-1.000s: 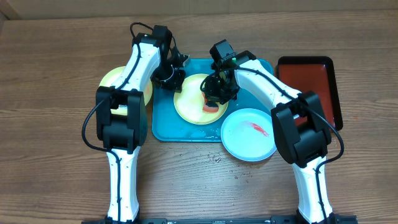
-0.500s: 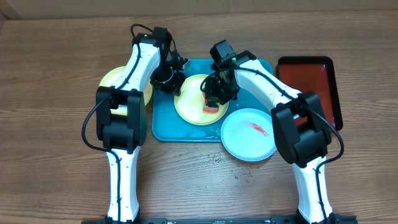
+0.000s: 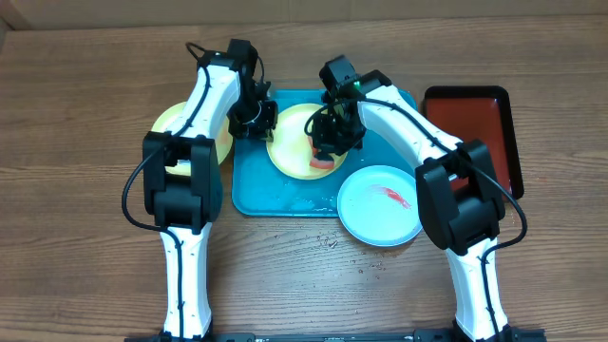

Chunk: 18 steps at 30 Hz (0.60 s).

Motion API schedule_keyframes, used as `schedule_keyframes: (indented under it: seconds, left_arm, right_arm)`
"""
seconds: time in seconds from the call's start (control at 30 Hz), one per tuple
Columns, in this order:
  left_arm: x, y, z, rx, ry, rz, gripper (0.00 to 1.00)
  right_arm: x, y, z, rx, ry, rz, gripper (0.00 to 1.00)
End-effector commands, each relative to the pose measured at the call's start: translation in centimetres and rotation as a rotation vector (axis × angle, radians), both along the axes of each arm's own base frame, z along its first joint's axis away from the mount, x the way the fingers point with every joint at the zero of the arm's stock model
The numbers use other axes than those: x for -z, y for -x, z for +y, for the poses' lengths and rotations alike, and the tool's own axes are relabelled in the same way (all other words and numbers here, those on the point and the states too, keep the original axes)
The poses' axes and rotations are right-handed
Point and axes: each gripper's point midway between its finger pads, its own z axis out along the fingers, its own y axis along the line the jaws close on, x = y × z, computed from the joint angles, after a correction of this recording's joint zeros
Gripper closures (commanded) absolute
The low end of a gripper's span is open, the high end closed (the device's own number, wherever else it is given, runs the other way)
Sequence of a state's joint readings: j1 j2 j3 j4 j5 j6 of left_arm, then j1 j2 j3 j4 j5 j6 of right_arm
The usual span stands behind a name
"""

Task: Clean dirty plates on tray and stack at the side
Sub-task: 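Scrub the second yellow plate with the sponge in the right gripper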

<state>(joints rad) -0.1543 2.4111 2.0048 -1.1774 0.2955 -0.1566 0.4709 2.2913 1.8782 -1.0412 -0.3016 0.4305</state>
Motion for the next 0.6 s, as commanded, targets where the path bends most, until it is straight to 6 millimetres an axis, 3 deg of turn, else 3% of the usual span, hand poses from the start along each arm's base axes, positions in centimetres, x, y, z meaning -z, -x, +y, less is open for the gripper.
schedule_keyframes:
  seconds: [0.0,0.33,0.57]
  left_arm:
    - [0.5,-0.5,0.9,-0.139,-0.021,0.033,0.96]
    - [0.5,-0.6,0.8,-0.162,-0.021,0.038,0.96]
    - [0.5,-0.7,0.8,-0.158,-0.02,0.033,0.96]
  right_arm:
    - [-2.4,-2.5,-0.6,0.007,0.041,-0.091,0.96]
    - [-2.8,-5.6,-3.0,0.071,0.18,-0.224,0.96]
    - [0.7,-4.6,-2.6,0.06,0.147,-0.197,0.96]
